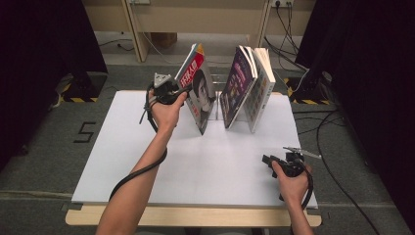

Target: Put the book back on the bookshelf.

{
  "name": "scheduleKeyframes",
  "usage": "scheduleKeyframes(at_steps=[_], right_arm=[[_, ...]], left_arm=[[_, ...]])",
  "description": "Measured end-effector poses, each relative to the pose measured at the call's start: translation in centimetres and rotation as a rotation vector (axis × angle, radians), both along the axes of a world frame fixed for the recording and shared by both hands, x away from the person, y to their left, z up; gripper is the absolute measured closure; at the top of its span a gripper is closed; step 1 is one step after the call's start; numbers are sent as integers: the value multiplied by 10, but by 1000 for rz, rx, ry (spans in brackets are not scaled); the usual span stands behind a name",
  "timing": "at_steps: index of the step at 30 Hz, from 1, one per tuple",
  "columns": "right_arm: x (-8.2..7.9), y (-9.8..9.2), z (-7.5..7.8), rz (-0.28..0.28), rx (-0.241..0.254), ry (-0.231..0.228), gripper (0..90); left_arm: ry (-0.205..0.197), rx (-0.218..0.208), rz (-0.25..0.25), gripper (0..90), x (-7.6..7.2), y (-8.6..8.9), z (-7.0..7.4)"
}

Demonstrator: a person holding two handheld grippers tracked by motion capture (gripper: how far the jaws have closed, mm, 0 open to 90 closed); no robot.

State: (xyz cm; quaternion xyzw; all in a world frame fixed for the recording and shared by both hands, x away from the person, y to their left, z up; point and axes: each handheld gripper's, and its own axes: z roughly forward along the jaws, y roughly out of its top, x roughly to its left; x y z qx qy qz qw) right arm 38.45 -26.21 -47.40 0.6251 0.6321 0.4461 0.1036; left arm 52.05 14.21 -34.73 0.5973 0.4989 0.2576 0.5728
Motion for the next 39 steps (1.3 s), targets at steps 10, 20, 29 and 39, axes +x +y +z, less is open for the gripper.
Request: scheduleKeyframes(at_steps=[10, 20, 29, 39], right_arm=[[0, 1, 0, 5, -2, 2, 592], [-1, 2, 1, 2, -1, 4, 592], [-1, 2, 1, 2, -2, 4, 592], [0, 2, 0, 8, -19, -3, 592]], left_arm=[[5, -3, -9, 489, -9, 9, 1], [11, -13, -18, 466, -17, 16, -2], [18, -12, -32, 444, -26, 22, -2], [36, 1, -40, 433, -37, 31, -3]])
